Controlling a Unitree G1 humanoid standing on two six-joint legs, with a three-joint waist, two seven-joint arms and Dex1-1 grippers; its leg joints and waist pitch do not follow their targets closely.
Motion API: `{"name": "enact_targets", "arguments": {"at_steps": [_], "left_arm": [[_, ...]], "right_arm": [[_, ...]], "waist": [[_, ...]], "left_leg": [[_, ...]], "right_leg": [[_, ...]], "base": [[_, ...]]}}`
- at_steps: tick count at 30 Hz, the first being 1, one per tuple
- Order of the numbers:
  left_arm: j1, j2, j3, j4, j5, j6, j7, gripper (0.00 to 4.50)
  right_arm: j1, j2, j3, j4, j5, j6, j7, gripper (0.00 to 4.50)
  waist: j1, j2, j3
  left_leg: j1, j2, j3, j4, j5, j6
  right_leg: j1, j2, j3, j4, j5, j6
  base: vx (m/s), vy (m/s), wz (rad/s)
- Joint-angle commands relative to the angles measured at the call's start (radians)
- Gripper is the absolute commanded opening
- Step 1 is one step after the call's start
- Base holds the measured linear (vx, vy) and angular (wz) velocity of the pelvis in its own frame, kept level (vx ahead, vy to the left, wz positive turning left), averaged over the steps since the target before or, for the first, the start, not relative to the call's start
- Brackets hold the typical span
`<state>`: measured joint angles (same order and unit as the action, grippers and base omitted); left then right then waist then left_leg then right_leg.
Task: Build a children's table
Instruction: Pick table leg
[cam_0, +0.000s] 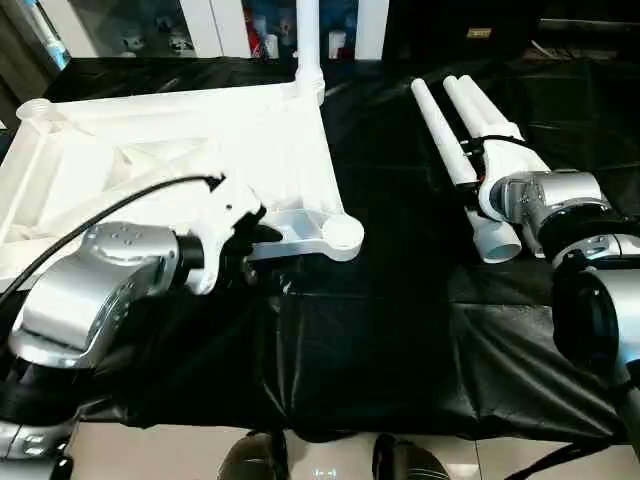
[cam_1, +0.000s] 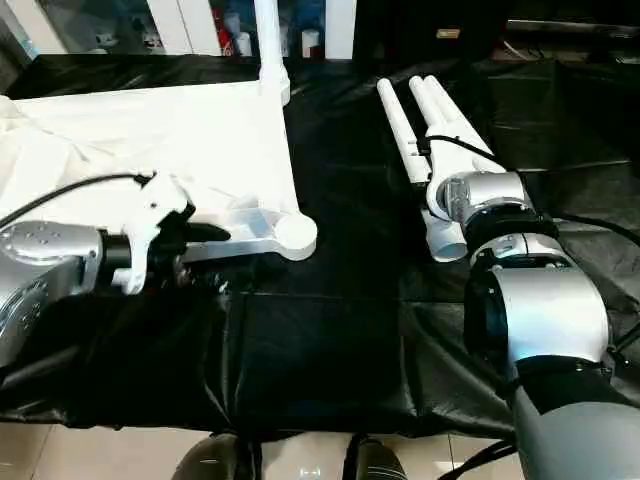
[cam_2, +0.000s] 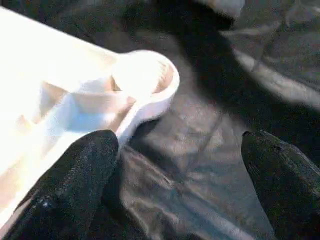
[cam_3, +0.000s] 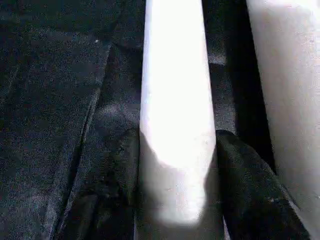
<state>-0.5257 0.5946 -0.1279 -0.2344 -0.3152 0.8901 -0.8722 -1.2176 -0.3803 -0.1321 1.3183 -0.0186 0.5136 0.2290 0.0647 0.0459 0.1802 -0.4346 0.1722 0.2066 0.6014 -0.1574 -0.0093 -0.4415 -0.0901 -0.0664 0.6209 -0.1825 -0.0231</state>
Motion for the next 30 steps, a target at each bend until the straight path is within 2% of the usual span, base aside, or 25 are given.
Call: {"name": "enact_targets", "arguments": {"at_steps": [1,4,5,6,7,8,9,12,13,14,15,16,17,18,19,21,22,23,26,27,28,30], "left_arm": [[-0.015,-0.014,0.028,0.023,0.020,-0.036,0.036,4.50],[-0.034,-0.058,0.055,0.068,0.021,-0.058,0.082,4.50],[-0.055,-0.119,0.089,0.114,0.021,-0.080,0.153,4.50],[-0.070,-0.159,0.111,0.146,0.019,-0.096,0.198,4.50],[-0.070,-0.159,0.111,0.146,0.019,-0.096,0.198,4.50],[-0.080,-0.183,0.123,0.167,0.018,-0.105,0.225,4.50],[-0.092,-0.210,0.136,0.190,0.011,-0.112,0.249,4.50],[-0.118,-0.263,0.159,0.236,-0.009,-0.131,0.278,4.50],[-0.168,-0.344,0.218,0.297,-0.071,-0.119,0.311,4.50],[-0.181,-0.363,0.233,0.311,-0.087,-0.113,0.319,4.50],[-0.188,-0.374,0.242,0.320,-0.096,-0.110,0.324,4.50],[-0.215,-0.409,0.273,0.352,-0.127,-0.097,0.340,4.50],[-0.231,-0.428,0.290,0.372,-0.143,-0.090,0.349,4.50],[-0.254,-0.452,0.309,0.402,-0.168,-0.080,0.356,4.50],[-0.285,-0.488,0.334,0.449,-0.203,-0.067,0.366,4.50],[-0.299,-0.505,0.345,0.472,-0.218,-0.063,0.370,4.50],[-0.317,-0.528,0.362,0.509,-0.236,-0.068,0.382,4.50],[-0.326,-0.539,0.371,0.528,-0.245,-0.069,0.391,4.50],[-0.340,-0.557,0.386,0.558,-0.251,-0.067,0.399,4.50],[-0.345,-0.567,0.386,0.575,-0.248,-0.068,0.404,4.50],[-0.346,-0.568,0.386,0.575,-0.248,-0.067,0.404,4.50],[-0.357,-0.591,0.397,0.579,-0.277,-0.058,0.411,4.50]], "right_arm": [[0.018,-0.003,-0.051,0.024,0.042,-0.002,-0.019,1.82],[0.012,-0.002,-0.087,0.014,0.077,-0.031,-0.004,1.82],[0.012,0.000,-0.134,-0.001,0.128,-0.057,0.024,1.82],[0.017,0.004,-0.176,-0.014,0.171,-0.088,0.056,1.82],[0.017,0.004,-0.176,-0.014,0.171,-0.088,0.056,1.82],[0.022,0.008,-0.201,-0.022,0.198,-0.108,0.078,1.82],[0.033,0.013,-0.223,-0.038,0.226,-0.129,0.121,1.82],[0.062,0.029,-0.259,-0.081,0.276,-0.174,0.236,1.82],[0.123,0.059,-0.271,-0.169,0.343,-0.162,0.431,1.82],[0.136,0.064,-0.272,-0.188,0.356,-0.152,0.472,1.82],[0.144,0.068,-0.273,-0.200,0.365,-0.146,0.497,1.82],[0.181,0.077,-0.266,-0.255,0.395,-0.120,0.578,1.82],[0.202,0.082,-0.260,-0.288,0.412,-0.104,0.624,1.82],[0.248,0.090,-0.243,-0.366,0.444,-0.073,0.686,1.82],[0.328,0.104,-0.218,-0.505,0.512,-0.016,0.779,1.81],[0.371,0.110,-0.208,-0.580,0.553,0.018,0.821,1.81],[0.425,0.115,-0.195,-0.670,0.605,0.066,0.866,1.81],[0.446,0.117,-0.188,-0.703,0.623,0.086,0.878,1.81],[0.486,0.123,-0.184,-0.769,0.655,0.118,0.903,1.81],[0.510,0.126,-0.175,-0.811,0.673,0.140,0.919,1.81],[0.511,0.127,-0.175,-0.814,0.673,0.141,0.921,1.81],[0.545,0.132,-0.162,-0.869,0.677,0.167,0.942,1.81]], "waist": [[0.006,-0.003,-0.110],[0.006,-0.007,-0.114],[0.005,-0.014,-0.117],[0.005,-0.014,-0.116],[0.007,-0.016,-0.119],[0.009,-0.015,-0.122],[0.010,-0.020,-0.125],[0.015,-0.020,-0.131],[0.017,-0.020,-0.135],[0.021,-0.020,-0.133],[0.026,-0.020,-0.140],[0.026,-0.023,-0.139],[0.035,-0.022,-0.143],[0.036,-0.028,-0.136],[0.044,-0.027,-0.136],[0.051,-0.028,-0.135],[0.056,-0.028,-0.135],[0.056,-0.023,-0.132],[0.058,-0.026,-0.128],[0.057,-0.022,-0.126],[0.058,-0.023,-0.125],[0.055,-0.022,-0.126]], "left_leg": [[0.042,0.051,-0.023,-0.054,-0.050,0.064],[0.041,0.050,-0.023,-0.051,-0.079,0.055],[0.040,0.050,-0.022,-0.050,-0.086,0.056],[0.039,0.049,-0.022,-0.049,-0.091,0.058],[0.039,0.050,-0.022,-0.047,-0.099,0.063],[0.040,0.050,-0.024,-0.046,-0.086,0.067],[0.037,0.050,-0.024,-0.045,-0.072,0.081],[0.034,0.048,-0.023,-0.038,-0.036,0.123],[0.033,0.046,-0.021,-0.034,-0.026,0.141],[0.033,0.045,-0.019,-0.033,-0.032,0.153],[0.032,0.051,-0.023,-0.030,-0.011,0.171],[0.029,0.048,-0.022,-0.028,-0.005,0.181],[0.032,0.055,-0.028,-0.026,0.004,0.192],[0.030,0.050,-0.023,-0.025,-0.009,0.200],[0.032,0.053,-0.026,-0.025,-0.027,0.199],[0.035,0.055,-0.029,-0.028,-0.035,0.195],[0.037,0.057,-0.030,-0.030,-0.046,0.184],[0.037,0.057,-0.031,-0.031,-0.059,0.177],[0.039,0.057,-0.033,-0.039,-0.122,0.127],[0.039,0.056,-0.035,-0.042,-0.143,0.108],[0.041,0.059,-0.038,-0.046,-0.163,0.091],[0.041,0.058,-0.041,-0.051,-0.177,0.072]], "right_leg": [[0.071,-0.058,0.048,-0.036,0.029,-0.336],[0.072,-0.059,0.049,-0.036,0.007,-0.333],[0.075,-0.059,0.049,-0.037,0.002,-0.332],[0.076,-0.061,0.051,-0.038,0.001,-0.331],[0.077,-0.064,0.052,-0.040,-0.001,-0.329],[0.077,-0.064,0.050,-0.036,0.005,-0.329],[0.077,-0.062,0.048,-0.033,0.014,-0.329],[0.077,-0.059,0.044,-0.029,0.059,-0.333],[0.078,-0.057,0.043,-0.027,0.082,-0.339],[0.078,-0.056,0.044,-0.029,0.092,-0.340],[0.079,-0.059,0.042,-0.021,0.119,-0.354],[0.080,-0.056,0.041,-0.019,0.134,-0.359],[0.077,-0.063,0.040,-0.016,0.134,-0.367],[0.074,-0.058,0.039,-0.023,0.107,-0.365],[0.075,-0.064,0.041,-0.027,0.073,-0.356],[0.074,-0.062,0.039,-0.031,0.024,-0.339],[0.073,-0.064,0.039,-0.036,-0.012,-0.326],[0.069,-0.063,0.039,-0.040,-0.038,-0.321],[0.069,-0.068,0.039,-0.057,-0.156,-0.283],[0.066,-0.068,0.039,-0.064,-0.194,-0.268],[0.067,-0.073,0.040,-0.067,-0.227,-0.251],[0.067,-0.074,0.038,-0.071,-0.256,-0.232]], "base": [[0.000,0.000,0.00],[0.000,0.000,0.00],[0.000,0.000,0.00],[0.000,0.000,0.00],[0.000,0.000,0.00],[0.000,0.000,0.00],[0.000,0.000,0.00],[0.000,0.000,0.00],[0.000,0.000,0.00],[0.000,0.000,0.00],[0.000,0.000,0.00],[0.000,0.000,0.00],[0.000,0.000,0.00],[0.000,0.000,0.00],[0.000,0.000,0.00],[0.000,0.000,0.00],[0.000,0.000,0.00],[0.000,0.000,0.00],[0.000,0.000,0.00],[0.000,0.000,0.00],[0.000,0.000,0.00],[0.000,0.000,0.00]]}}
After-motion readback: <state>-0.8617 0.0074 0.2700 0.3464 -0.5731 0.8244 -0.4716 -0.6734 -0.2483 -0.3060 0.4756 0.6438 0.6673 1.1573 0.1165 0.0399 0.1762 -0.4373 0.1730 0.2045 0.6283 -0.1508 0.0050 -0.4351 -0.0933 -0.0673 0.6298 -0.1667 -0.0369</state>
